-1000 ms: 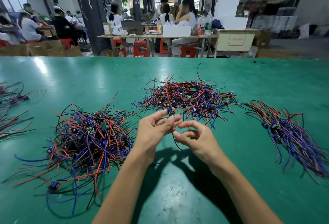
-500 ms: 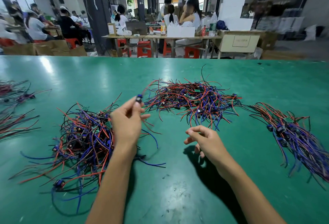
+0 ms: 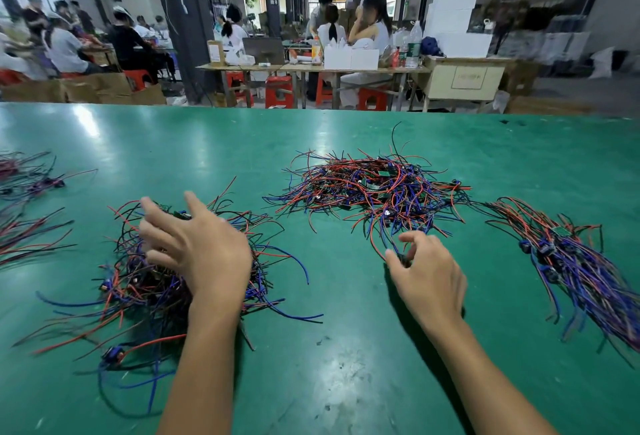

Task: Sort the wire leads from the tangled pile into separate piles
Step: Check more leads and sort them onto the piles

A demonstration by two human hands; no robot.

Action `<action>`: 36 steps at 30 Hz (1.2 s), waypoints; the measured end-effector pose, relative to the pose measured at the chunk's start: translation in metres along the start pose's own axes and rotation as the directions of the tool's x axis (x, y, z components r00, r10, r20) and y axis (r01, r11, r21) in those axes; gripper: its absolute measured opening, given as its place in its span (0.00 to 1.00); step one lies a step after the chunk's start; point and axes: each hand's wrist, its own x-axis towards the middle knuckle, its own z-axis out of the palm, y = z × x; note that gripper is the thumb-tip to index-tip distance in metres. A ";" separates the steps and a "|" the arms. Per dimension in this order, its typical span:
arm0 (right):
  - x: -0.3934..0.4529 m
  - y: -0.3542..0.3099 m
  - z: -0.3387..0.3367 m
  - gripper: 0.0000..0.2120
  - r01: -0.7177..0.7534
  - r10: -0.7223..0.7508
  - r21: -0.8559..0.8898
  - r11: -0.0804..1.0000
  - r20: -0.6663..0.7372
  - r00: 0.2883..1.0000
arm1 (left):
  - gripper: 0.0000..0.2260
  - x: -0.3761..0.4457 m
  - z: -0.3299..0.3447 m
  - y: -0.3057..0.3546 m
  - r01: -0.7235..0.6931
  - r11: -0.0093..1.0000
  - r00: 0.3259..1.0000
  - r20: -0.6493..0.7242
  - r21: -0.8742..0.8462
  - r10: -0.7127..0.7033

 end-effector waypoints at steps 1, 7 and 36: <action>0.003 0.003 0.001 0.15 -0.007 0.009 -0.054 0.999 0.036 0.999 | 0.20 -0.004 0.001 0.005 -0.052 0.998 0.998 -0.042 -0.034 0.051; 0.009 0.013 0.008 0.09 -0.019 0.022 -0.058 0.998 0.044 0.999 | 0.09 -0.046 0.018 0.036 -0.367 0.877 0.901 0.117 -0.310 0.418; -0.008 -0.009 -0.003 0.13 0.148 -0.296 0.504 0.851 0.227 0.928 | 0.14 -0.045 0.016 0.031 0.202 0.636 0.197 0.667 -0.745 0.719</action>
